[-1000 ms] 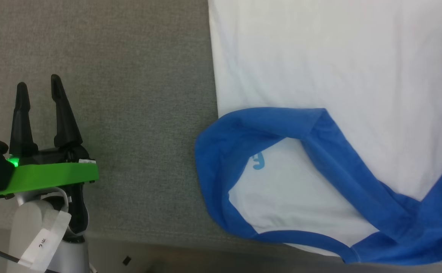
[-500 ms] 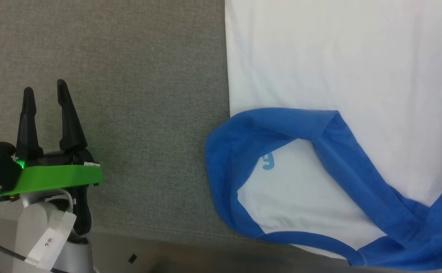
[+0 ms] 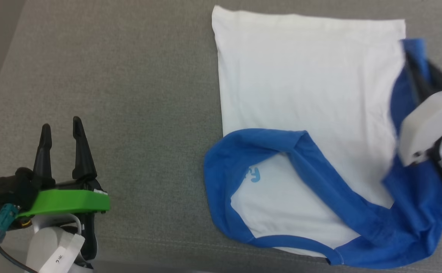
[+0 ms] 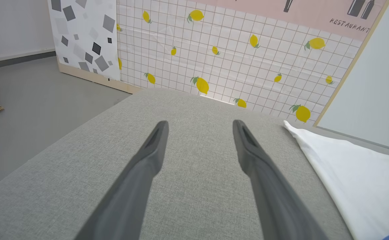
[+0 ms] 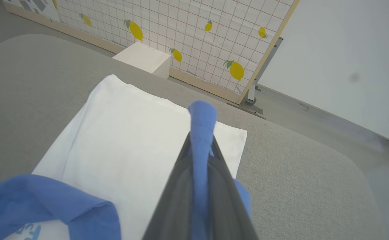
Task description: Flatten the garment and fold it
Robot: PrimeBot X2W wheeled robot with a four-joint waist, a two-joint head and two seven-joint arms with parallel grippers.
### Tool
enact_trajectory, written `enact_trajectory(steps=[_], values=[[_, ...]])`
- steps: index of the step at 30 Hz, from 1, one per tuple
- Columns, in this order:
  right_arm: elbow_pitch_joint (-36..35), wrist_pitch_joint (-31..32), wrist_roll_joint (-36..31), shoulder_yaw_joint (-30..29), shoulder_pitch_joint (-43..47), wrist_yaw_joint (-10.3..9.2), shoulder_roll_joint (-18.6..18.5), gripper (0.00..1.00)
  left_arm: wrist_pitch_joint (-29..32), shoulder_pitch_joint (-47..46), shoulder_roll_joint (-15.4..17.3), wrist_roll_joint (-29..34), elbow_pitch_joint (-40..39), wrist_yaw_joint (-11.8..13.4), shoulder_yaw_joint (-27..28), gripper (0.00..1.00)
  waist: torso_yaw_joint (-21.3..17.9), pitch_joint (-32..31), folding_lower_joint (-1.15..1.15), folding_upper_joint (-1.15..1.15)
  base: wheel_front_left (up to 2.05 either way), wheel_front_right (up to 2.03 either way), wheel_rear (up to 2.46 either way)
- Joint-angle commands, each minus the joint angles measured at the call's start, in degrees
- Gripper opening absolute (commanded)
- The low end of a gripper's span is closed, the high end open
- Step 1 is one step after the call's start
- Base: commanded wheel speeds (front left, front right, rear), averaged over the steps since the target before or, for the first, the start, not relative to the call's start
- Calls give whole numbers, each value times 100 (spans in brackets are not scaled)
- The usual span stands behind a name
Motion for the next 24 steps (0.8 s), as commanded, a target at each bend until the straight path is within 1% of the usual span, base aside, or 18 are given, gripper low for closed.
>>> enact_trajectory(steps=[1,4,6,9,12,16,20,24], values=[[-101,50,37,235,103,-9,1,0,-22,106,-16,4,17,-12,-7,100,-64,-431,0,0,0,0,0],[-57,96,103,759,213,-9,63,0,-22,163,-16,-30,40,-13,-54,100,-40,-536,0,0,0,0,0],[144,85,125,1127,233,-9,59,0,-22,188,-16,-52,58,-14,-98,100,-6,-566,0,0,0,0,0],[554,-28,221,1632,182,-9,161,0,-22,204,-17,-92,71,-16,-145,100,53,-571,0,0,0,0,0],[1151,-198,266,2099,85,-9,293,0,-22,193,-17,-142,92,-14,-199,100,150,-537,0,0,0,0,0],[2029,-438,263,2570,-27,-9,496,0,-22,164,-17,-222,130,-4,-288,100,279,-467,0,0,0,0,0],[2919,-622,242,2939,-92,-9,625,0,-22,138,-17,-287,167,17,-354,100,394,-406,0,0,0,0,0],[3644,-636,220,3183,-106,-9,660,0,-22,118,-17,-330,177,50,-391,100,455,-364,0,0,0,0,0]])
